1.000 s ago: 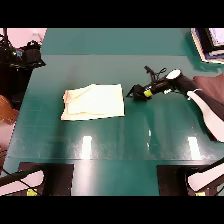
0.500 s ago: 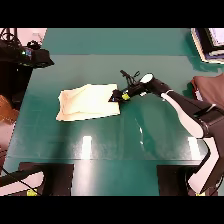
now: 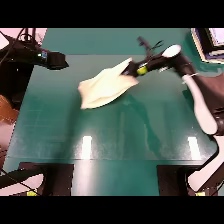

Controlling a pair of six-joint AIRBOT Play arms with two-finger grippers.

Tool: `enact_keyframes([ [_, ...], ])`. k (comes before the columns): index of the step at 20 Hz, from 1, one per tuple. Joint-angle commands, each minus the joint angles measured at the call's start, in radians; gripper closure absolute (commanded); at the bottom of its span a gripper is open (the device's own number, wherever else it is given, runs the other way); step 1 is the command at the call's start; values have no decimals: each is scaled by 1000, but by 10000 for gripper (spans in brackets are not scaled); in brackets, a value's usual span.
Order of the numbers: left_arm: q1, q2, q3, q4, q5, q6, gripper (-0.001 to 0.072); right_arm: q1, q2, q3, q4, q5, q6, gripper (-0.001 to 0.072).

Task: Fold the shirts.

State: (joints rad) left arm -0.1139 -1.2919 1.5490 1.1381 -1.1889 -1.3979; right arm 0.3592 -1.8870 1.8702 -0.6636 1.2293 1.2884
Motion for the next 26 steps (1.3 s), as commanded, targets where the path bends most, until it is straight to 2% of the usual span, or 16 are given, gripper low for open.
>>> enact_keyframes([
  [1, -61, 0, 0, -8, 7, -17, 687, -192, 97, 99, -211, 59, 47, 695],
  [3, -92, 0, 0, -19, 29, -18, 687, -340, 152, 132, -253, 61, 47, 695],
  [8, -176, 0, 0, -21, 114, -20, 687, -684, 193, 162, -248, 37, 47, 695],
  [11, -220, 0, 0, -21, 161, -19, 687, -811, 193, 123, -245, 14, 47, 695],
  [15, -237, 0, 0, -21, 185, -20, 687, -884, 205, 118, -243, 10, 40, 695],
  [19, -238, 0, 0, -20, 185, -19, 687, -887, 262, 206, -246, 34, -18, 695],
  [22, -237, 0, 0, -20, 185, -18, 687, -912, 366, 122, -257, 19, -18, 695],
  [26, -237, 0, 0, -20, 183, -16, 687, -1002, 496, -42, -257, 70, -34, 695],
])
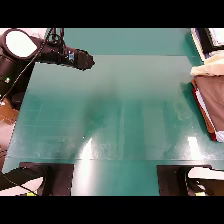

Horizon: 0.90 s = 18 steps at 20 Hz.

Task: Fold the shirts.

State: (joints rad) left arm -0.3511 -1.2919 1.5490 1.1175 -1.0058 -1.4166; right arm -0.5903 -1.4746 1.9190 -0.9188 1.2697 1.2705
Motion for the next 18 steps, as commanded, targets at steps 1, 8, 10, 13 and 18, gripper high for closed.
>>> enact_keyframes([
  [1, 0, 0, 0, 0, 0, 3, 687, -82, 117, -137, -3, 47, -16, 695],
  [8, 0, 0, 0, 1, -3, 12, 687, -224, 343, -545, -266, 92, -15, 586],
  [10, 0, 0, 0, 1, -6, 11, 687, -271, 383, -650, -310, 94, -14, 320],
  [13, 0, 0, 0, 1, -7, 11, 687, -355, 410, -726, -312, 88, -14, 153],
  [18, 0, 0, 0, 1, -5, 11, 687, -340, 418, -697, -143, 27, -14, 119],
])
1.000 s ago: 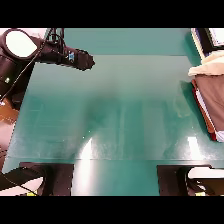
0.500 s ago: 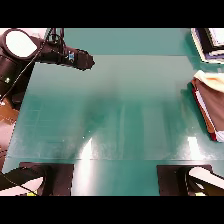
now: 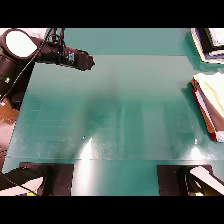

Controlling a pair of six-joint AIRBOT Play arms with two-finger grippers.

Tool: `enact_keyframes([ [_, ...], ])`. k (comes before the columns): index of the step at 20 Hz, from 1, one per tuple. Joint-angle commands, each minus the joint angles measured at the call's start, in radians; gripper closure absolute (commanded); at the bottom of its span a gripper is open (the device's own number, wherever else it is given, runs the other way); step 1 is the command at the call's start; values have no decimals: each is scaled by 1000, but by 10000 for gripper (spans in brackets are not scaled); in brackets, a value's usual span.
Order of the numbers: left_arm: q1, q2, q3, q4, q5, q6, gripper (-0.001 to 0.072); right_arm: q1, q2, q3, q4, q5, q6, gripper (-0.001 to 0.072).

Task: Fold the shirts.

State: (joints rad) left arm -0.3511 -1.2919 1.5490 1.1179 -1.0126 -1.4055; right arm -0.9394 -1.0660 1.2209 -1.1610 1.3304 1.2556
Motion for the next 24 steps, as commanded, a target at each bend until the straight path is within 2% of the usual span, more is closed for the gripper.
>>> enact_keyframes([
  [1, 0, 0, 0, 0, 2, 0, 687, 56, 10, 20, 152, -51, 1, 122],
  [3, 0, 0, 0, 0, 2, 0, 687, 192, 10, 58, 202, -69, 1, 123],
  [9, 0, 0, 0, -2, 10, -1, 687, 687, 10, 89, 186, -150, 0, 139],
  [12, 0, 0, 0, -2, 42, -1, 687, 868, 10, 89, 119, -188, -1, 368],
  [13, 0, 0, 0, -2, 50, -1, 687, 912, 10, 89, 84, -196, -2, 471],
  [14, 0, 0, 0, -2, 56, -1, 687, 950, 10, 89, 45, -199, -2, 604],
  [15, 0, 0, 0, -2, 56, -1, 687, 977, 10, 89, 14, -198, -2, 693],
  [24, 0, 0, 0, -2, 56, -1, 687, 1004, 10, 89, -2, -198, -2, 693],
])
